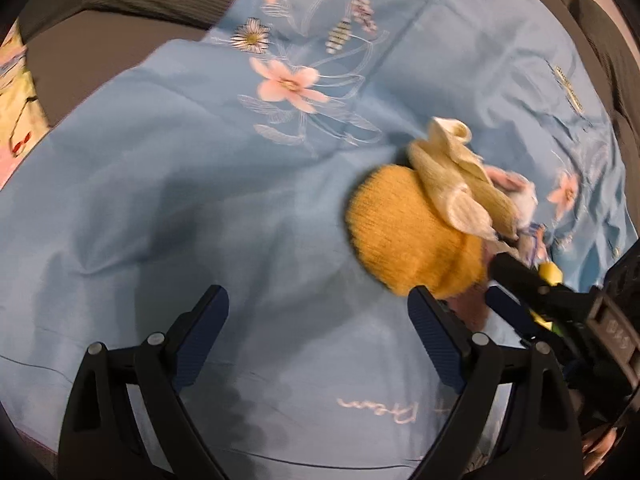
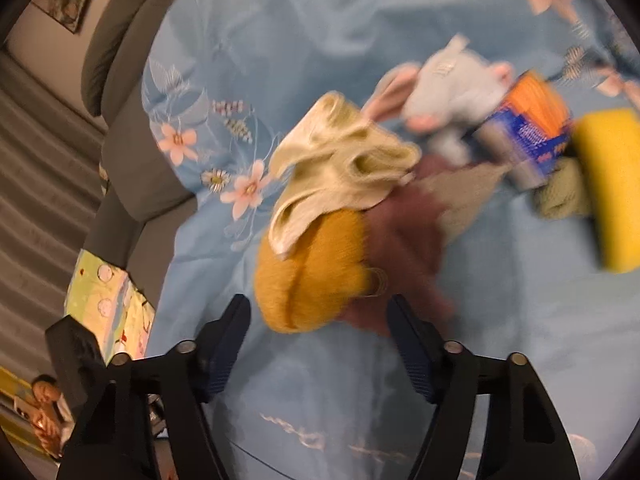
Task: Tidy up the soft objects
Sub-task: 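Grasp the yellow fuzzy pouch with the left gripper and lift it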
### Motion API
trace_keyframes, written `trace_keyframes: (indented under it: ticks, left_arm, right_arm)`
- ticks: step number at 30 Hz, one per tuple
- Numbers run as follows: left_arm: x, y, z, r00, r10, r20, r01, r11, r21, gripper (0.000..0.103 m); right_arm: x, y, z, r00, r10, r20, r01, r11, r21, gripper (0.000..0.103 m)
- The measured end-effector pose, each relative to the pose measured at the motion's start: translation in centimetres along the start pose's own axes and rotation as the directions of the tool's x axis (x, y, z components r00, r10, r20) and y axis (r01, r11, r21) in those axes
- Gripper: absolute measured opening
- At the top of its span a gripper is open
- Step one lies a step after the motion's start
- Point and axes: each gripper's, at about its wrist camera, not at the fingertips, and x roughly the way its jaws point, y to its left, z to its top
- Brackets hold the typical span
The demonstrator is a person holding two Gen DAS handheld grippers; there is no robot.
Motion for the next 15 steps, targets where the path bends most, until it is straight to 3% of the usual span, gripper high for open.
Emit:
trace_keyframes:
  ticks: [6, 8, 11, 15]
  left_arm:
    - [-0.6, 1.9, 0.6, 1.000, 0.022, 0.018, -0.021, 0.999, -0.030, 0.089]
    - [-0.7, 2.0, 0.6, 0.999, 0.027, 0.023, -0.027, 0.999, -0.029, 0.089]
    - [-1.1, 2.1, 0.6, 1.000, 0.013, 0.025, -0.013, 0.999, -0.037, 0.089]
    - [-1.2, 2.0, 0.7, 0.999, 0.015, 0.033, -0.014, 0.999, -0.037, 0.089]
  right_arm:
    - [4.1, 1.2, -0.4, 0.999, 0.013, -0.048, -0.010, 0.999, 0.050, 0.067]
    - [4.7, 1.6, -0.3, 0.999, -0.022, -0.037, 0.024, 0.999, 0.043, 0.064]
    - [5.6, 1.4, -0.2, 0.996, -0.084, -0.014, 0.084, 0.995, 0.051, 0.035]
    - [4.6, 0.8, -0.2, 0.998, -0.066, 0.014, 0.065, 0.995, 0.080, 0.024]
